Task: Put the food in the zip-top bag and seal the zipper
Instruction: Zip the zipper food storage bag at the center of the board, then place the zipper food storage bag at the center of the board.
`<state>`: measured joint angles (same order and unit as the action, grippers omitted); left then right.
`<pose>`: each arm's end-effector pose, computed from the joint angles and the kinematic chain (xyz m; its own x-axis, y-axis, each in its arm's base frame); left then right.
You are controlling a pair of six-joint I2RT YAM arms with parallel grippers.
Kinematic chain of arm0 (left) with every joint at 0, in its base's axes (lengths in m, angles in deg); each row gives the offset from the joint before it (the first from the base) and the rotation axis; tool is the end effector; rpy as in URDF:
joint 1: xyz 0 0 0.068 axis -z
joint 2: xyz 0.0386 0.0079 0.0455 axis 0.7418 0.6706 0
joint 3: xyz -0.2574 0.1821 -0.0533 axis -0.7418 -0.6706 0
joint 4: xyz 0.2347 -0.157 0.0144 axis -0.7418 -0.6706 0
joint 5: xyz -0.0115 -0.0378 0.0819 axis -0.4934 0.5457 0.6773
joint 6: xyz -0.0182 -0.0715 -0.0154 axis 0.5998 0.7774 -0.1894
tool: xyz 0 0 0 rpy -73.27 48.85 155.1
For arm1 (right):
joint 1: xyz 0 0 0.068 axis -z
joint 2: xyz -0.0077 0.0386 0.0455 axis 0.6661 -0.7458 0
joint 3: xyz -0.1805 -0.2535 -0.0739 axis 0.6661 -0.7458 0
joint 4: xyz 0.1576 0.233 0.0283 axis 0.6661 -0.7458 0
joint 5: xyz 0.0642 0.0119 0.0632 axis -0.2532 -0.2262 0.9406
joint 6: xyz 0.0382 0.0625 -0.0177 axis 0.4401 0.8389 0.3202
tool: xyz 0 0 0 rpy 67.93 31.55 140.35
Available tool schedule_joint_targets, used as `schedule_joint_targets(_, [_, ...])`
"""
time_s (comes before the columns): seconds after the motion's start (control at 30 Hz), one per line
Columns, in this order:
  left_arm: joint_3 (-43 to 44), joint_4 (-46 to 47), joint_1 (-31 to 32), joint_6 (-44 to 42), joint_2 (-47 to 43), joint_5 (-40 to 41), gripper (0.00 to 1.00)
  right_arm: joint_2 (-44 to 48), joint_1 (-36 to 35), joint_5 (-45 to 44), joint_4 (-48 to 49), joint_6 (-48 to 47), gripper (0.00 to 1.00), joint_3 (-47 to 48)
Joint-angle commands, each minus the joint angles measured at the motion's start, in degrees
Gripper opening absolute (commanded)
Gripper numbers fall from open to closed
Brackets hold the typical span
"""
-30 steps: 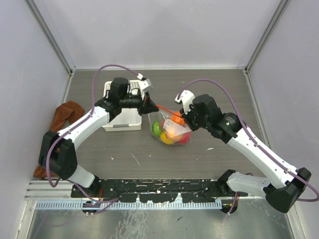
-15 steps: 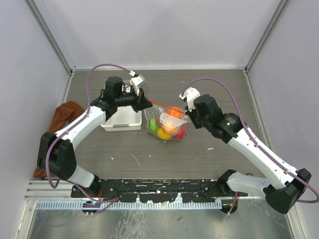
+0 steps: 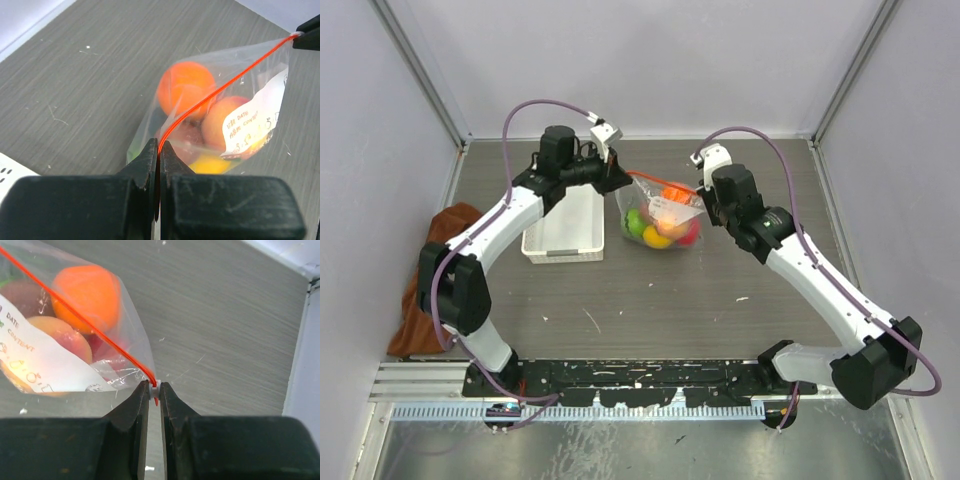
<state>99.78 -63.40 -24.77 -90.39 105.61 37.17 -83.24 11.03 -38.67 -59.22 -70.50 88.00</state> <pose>0.3899 -0.2089 0.3645 -0.2823 0.1816 -0.9420 0.8565 0.4901 -0.1622 0.2605 0.1305 0.3809 -0.4534 -0.4068 -0.7931 -0.3085 0.9064 -0.2886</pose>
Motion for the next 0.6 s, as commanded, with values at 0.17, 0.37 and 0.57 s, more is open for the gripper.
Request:
schedule_joint_targets(0.17, [-2.9, 5.0, 1.9, -2.0, -1.5, 6.8, 0.0, -2.0, 2.6, 1.5, 14.0, 2.6, 0.0, -5.3])
schedule_joint_targets(0.37, [-15.7, 7.5, 5.3, 1.6, -7.0, 10.8, 0.0, 1.2, 2.6, 13.2, 14.6, 9.2, 0.0, -15.1])
schedule_joint_targets(0.57, [-23.6, 2.0, 9.8, 4.6, -16.0, 16.4, 0.02, 8.2, 2.6, 25.6, 13.4, 15.3, 0.07, -22.8])
